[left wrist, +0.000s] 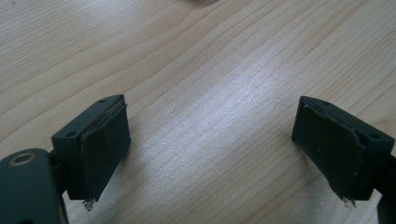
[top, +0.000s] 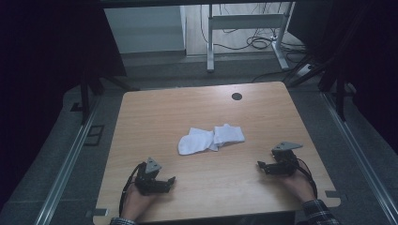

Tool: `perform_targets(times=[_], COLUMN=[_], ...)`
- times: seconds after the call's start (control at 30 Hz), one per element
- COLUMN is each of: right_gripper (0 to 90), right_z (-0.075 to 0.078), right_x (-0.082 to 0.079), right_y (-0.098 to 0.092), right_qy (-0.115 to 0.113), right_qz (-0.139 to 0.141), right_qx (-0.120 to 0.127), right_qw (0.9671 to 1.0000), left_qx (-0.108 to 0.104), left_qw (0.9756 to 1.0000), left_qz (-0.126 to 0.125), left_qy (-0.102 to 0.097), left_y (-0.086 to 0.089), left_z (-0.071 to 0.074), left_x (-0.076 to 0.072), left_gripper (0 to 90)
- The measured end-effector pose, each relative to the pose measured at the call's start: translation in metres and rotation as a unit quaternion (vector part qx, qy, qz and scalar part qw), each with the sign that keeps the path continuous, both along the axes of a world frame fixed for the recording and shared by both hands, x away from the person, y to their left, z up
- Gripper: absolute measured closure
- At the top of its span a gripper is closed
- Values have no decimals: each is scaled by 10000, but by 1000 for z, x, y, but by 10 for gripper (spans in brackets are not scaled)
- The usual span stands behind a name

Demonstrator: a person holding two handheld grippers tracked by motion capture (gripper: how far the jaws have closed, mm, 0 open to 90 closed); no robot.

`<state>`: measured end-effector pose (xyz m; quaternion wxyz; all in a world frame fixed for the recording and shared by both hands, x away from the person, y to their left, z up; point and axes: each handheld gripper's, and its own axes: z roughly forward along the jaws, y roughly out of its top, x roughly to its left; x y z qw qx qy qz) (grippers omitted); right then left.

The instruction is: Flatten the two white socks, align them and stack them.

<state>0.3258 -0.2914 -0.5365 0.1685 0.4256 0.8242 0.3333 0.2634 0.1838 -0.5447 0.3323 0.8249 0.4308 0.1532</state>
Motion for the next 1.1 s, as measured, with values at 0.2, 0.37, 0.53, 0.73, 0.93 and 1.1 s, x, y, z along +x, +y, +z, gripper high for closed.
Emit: perform_targets(times=[0.2,0.37,0.53,0.73,0.93,1.1], right_gripper=[252,275,273,285,344,402], right_z=[3,6,11,15,22,28], right_x=[0,1,1,2,6,13], right_y=[-1,2,7,13,18,24], right_qy=[74,163,197,215,193,181], right_qz=[-2,30,65,88,108,107], right_qx=[-20,-27,-5,66,80,110], right_qw=[10000,9999,9998,9997,9997,9997], left_qx=[3,-1,-1,1,1,0], left_qw=[10000,10000,10000,10000,10000,10000], left_qz=[1,-1,-1,0,0,-4], left_qy=[-1,0,2,-2,-2,-3], left_y=[0,0,0,0,0,0], left_z=[0,0,0,0,0,0], left_x=[0,0,0,0,0,0], left_gripper=[111,111,111,111,110,111])
